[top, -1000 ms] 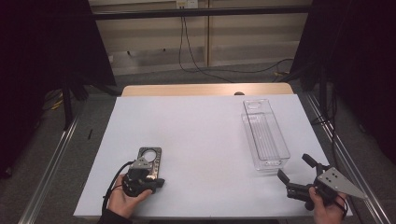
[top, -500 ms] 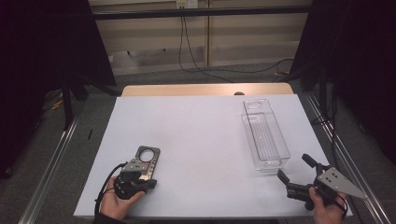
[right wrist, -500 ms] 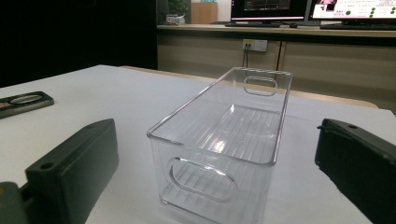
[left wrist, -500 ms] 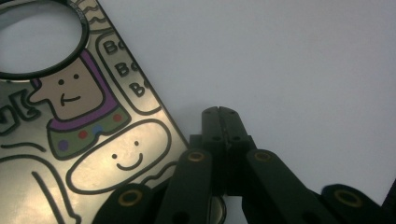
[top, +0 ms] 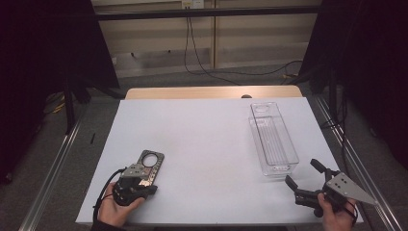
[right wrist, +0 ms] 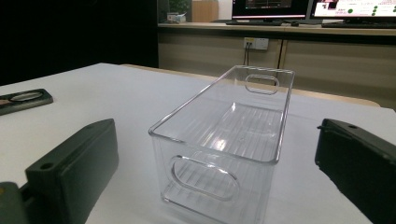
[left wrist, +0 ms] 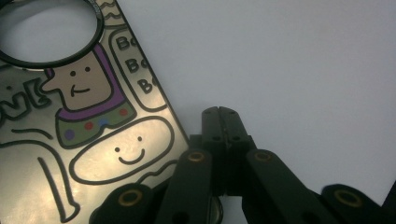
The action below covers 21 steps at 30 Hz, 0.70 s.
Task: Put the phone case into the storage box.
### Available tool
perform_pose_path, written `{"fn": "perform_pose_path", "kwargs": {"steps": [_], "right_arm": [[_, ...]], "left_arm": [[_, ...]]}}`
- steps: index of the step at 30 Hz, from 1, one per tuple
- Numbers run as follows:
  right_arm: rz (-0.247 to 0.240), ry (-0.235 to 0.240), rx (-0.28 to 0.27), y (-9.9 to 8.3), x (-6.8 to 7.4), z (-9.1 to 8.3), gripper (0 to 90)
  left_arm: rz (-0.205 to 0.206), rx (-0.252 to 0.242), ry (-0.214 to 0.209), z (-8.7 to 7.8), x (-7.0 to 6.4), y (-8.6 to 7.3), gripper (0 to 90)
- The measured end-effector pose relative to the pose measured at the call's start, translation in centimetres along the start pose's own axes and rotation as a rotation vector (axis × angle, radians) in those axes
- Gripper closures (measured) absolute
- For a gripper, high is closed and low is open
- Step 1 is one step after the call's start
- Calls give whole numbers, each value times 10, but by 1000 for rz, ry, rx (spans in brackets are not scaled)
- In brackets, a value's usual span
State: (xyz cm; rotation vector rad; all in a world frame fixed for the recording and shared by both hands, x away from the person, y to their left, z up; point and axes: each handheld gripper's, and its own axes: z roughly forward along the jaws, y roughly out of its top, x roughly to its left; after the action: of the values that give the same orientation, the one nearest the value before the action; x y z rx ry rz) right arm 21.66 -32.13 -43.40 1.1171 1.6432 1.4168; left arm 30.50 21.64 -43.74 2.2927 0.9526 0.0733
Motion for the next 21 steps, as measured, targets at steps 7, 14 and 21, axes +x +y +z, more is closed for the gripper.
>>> {"fn": "perform_pose_path", "kwargs": {"steps": [7, 14, 21], "right_arm": [[0, 3, 4, 0, 0, 0, 0], [0, 6, 3, 0, 0, 0, 0], [-5, 6, 5, 0, 1, 1, 0]], "left_arm": [[-7, 0, 17, -2, 1, -2, 900], [-15, -5, 25, -5, 4, -5, 900], [-15, -37, 19, -7, 1, -4, 900]]}}
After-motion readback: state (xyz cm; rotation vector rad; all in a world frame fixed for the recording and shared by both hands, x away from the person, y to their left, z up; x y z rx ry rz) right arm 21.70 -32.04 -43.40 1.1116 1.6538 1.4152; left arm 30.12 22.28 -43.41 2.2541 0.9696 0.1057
